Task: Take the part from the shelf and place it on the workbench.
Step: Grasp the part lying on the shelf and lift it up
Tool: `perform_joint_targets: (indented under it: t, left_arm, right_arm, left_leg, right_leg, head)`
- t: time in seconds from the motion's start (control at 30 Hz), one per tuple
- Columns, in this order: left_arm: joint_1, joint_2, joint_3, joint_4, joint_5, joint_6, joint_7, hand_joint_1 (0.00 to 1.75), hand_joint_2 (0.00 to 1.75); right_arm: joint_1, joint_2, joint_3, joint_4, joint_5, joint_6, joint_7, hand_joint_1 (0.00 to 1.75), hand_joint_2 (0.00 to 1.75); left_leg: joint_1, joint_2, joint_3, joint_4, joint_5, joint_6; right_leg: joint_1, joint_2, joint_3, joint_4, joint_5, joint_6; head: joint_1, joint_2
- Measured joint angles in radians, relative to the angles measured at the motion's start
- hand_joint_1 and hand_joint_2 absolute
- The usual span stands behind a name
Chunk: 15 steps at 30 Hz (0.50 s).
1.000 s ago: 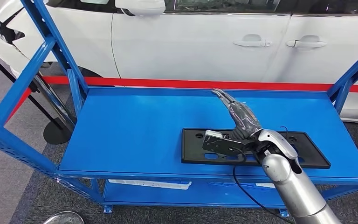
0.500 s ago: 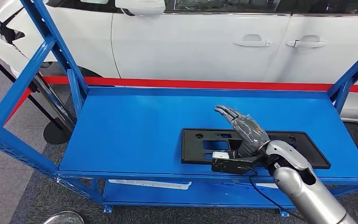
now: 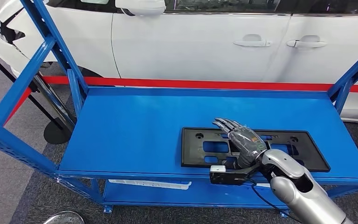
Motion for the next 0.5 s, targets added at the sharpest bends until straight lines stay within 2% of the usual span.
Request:
perform_joint_targets:
  t: [0.5]
  left_arm:
    - [0.0,0.0,0.0,0.0,0.006,0.002,0.003,0.0,0.0]
  right_arm:
    - [0.001,-0.003,0.016,0.032,0.006,-0.002,0.0,0.0,1.75]
  left_leg:
    - [0.0,0.0,0.0,0.0,0.0,0.0]
  right_leg:
    - [0.0,0.0,0.0,0.0,0.0,0.0]
  head:
    - [0.0,0.0]
